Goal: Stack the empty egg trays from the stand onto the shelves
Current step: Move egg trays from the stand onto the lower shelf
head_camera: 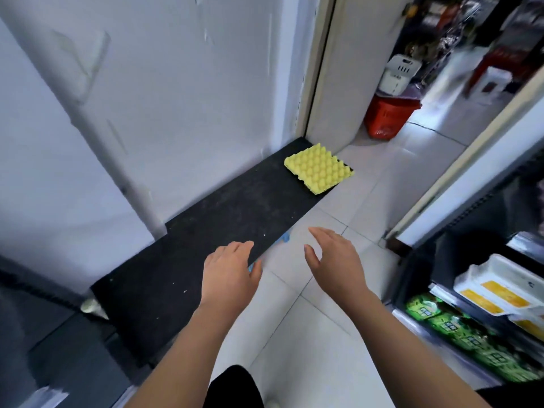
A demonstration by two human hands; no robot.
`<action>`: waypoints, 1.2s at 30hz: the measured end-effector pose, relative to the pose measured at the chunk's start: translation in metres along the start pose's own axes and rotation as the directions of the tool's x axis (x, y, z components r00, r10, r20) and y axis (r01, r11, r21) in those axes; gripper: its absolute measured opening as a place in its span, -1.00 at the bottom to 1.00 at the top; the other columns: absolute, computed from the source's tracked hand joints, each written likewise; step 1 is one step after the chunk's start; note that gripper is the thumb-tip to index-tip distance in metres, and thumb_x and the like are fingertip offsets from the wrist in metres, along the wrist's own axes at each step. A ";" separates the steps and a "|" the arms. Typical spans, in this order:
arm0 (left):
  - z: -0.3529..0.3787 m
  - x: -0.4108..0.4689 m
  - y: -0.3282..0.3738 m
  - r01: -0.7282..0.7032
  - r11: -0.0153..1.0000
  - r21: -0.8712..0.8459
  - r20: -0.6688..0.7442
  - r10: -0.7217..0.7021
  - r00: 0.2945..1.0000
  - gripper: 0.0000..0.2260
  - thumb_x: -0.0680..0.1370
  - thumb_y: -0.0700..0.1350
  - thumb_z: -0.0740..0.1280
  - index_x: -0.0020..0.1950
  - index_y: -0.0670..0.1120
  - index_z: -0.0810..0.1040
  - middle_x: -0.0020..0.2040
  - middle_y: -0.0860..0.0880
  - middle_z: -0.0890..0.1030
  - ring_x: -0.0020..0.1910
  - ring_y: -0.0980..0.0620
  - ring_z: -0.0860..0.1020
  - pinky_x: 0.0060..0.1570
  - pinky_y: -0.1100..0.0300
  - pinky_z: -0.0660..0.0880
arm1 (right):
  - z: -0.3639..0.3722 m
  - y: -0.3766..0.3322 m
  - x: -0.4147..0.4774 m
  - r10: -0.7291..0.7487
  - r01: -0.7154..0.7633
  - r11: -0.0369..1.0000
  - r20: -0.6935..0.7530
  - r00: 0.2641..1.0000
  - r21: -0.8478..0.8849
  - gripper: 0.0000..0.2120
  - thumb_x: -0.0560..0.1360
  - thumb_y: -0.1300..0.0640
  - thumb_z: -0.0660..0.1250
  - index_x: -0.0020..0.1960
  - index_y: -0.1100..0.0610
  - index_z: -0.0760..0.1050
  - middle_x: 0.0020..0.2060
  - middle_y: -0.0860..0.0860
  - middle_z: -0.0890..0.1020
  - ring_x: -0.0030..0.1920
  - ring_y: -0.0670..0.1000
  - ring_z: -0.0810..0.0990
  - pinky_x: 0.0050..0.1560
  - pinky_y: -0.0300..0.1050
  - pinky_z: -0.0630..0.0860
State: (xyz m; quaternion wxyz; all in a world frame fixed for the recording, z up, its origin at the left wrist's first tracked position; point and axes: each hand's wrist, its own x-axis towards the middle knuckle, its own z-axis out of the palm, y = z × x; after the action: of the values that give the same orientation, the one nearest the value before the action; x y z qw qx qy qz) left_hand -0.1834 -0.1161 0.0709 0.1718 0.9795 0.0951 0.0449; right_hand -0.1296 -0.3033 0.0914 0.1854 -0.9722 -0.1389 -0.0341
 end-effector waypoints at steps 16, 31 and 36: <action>0.068 0.310 0.093 -0.134 0.991 -0.024 0.137 0.136 0.981 -0.60 0.57 0.08 0.26 0.36 -0.04 0.48 0.19 -0.02 0.60 0.12 -0.06 0.55 0.09 0.07 0.43 | 0.005 0.136 0.258 0.237 -0.238 0.971 0.035 0.971 0.021 -0.64 0.54 0.10 0.26 0.32 0.16 0.46 0.23 0.06 0.56 0.22 0.10 0.52 0.25 -0.03 0.37; 0.206 0.512 0.188 0.155 0.978 -0.140 0.322 -0.103 0.941 -0.56 0.56 0.08 0.28 0.41 -0.03 0.40 0.23 -0.02 0.54 0.19 -0.08 0.47 0.10 0.05 0.43 | 0.049 0.323 0.472 0.218 -0.225 0.974 0.156 0.963 0.030 -0.65 0.52 0.14 0.29 0.28 0.19 0.49 0.19 0.12 0.57 0.14 0.16 0.55 0.19 0.01 0.41; 0.268 0.564 0.215 0.365 0.923 -0.123 0.410 -0.288 0.865 -0.46 0.56 0.10 0.27 0.50 -0.02 0.23 0.38 -0.04 0.40 0.29 -0.10 0.39 0.19 0.01 0.39 | 0.088 0.389 0.542 0.130 -0.145 0.989 0.267 0.955 0.035 -0.66 0.52 0.14 0.31 0.26 0.23 0.49 0.11 0.17 0.58 0.08 0.20 0.55 0.11 0.03 0.45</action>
State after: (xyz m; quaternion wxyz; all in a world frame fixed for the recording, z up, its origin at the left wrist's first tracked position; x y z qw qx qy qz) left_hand 0.4367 -0.2889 -0.0747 0.2879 0.9167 0.2199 -0.1685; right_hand 0.5018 -0.4784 -0.0628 0.1935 -0.9699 -0.0953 0.1126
